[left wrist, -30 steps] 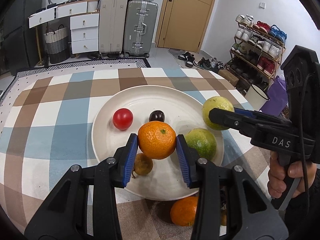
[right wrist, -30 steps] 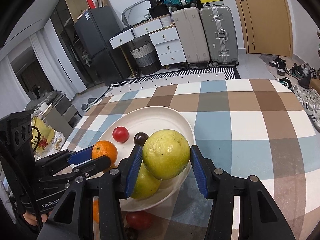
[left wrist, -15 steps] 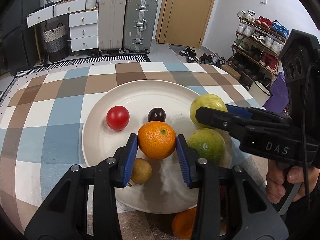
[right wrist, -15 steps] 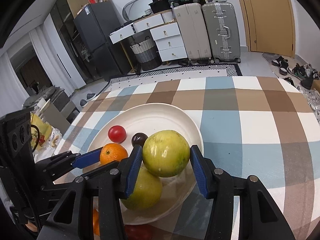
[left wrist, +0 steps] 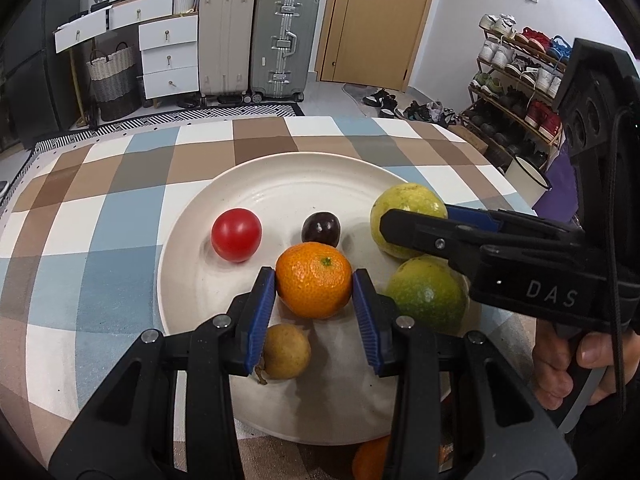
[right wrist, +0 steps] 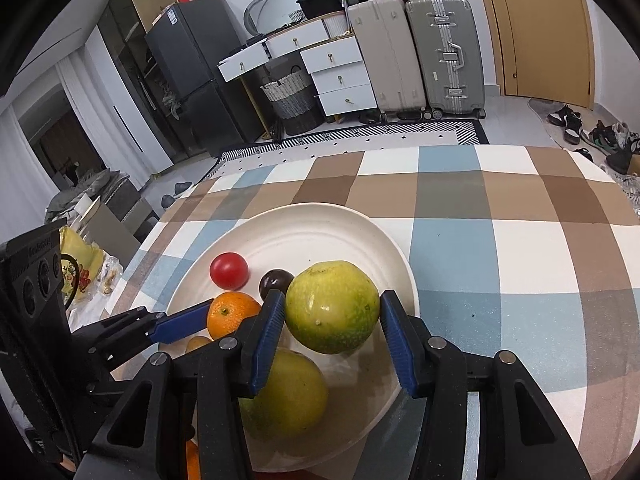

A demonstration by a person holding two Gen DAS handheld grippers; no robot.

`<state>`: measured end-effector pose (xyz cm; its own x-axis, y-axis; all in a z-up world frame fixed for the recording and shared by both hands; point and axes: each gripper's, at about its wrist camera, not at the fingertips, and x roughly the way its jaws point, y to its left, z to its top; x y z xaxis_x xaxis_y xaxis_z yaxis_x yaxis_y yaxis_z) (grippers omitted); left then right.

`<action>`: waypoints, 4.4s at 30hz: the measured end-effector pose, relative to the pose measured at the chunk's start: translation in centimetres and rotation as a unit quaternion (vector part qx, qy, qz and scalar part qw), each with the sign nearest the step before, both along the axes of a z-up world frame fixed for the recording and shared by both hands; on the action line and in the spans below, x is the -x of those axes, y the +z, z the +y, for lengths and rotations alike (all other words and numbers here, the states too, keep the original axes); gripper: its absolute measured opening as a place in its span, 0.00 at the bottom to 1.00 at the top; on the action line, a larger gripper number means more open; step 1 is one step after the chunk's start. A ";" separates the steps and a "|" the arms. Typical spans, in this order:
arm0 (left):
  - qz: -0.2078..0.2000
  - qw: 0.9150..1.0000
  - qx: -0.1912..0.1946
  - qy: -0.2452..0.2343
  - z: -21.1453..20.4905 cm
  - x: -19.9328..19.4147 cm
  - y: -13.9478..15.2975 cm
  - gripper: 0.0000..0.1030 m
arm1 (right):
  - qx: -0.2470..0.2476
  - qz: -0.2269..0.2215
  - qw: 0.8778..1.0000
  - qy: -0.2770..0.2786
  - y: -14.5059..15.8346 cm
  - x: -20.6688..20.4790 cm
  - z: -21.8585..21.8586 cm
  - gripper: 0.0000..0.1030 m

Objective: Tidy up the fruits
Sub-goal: 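Open the left tool releasing the orange while the right tool releases the pomelo on the plate, then withdraw both open tools from the plate toward the remaining fruits, then grasp the small brown pear by its body with the right tool, then lift the pear with the right tool while the left tool grasps the second orange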

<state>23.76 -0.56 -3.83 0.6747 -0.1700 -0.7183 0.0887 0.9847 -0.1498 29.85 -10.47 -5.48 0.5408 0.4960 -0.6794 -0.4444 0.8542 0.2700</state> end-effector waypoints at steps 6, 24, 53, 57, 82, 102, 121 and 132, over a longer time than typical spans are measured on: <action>0.008 1.000 -0.002 0.007 0.1 0.0 0.3 0.40 | -0.014 -0.022 1.000 -0.010 1.2 0.5 -0.9 0.51; -0.029 0.998 -0.039 0.045 2.3 9.1 4.8 0.99 | -0.005 -0.007 1.000 -0.024 3.6 8.6 -6.1 1.00; 0.013 0.999 -0.035 0.034 1.5 15.2 2.5 0.99 | 0.107 0.020 0.993 0.039 -1.5 17.8 -2.9 0.99; 0.016 0.999 -0.034 0.034 1.5 15.0 2.1 0.99 | 0.109 0.016 0.993 0.036 -1.6 17.7 -2.5 0.99; 0.042 0.999 -0.015 0.020 1.2 14.1 0.6 0.97 | 0.134 -0.007 0.989 0.061 -2.2 17.8 -0.2 0.60; 0.038 0.999 -0.015 0.027 1.6 14.2 0.3 0.97 | 0.131 -0.017 0.989 0.064 -2.2 18.4 -0.5 0.27; 0.047 0.998 -0.004 0.030 0.9 13.0 -0.4 0.97 | 0.142 -0.029 0.989 -0.031 -1.7 17.2 -6.4 0.27; 0.043 0.999 0.011 0.008 -1.0 10.9 -0.6 0.88 | 0.119 -0.039 0.991 -0.047 -1.0 16.9 -8.1 0.27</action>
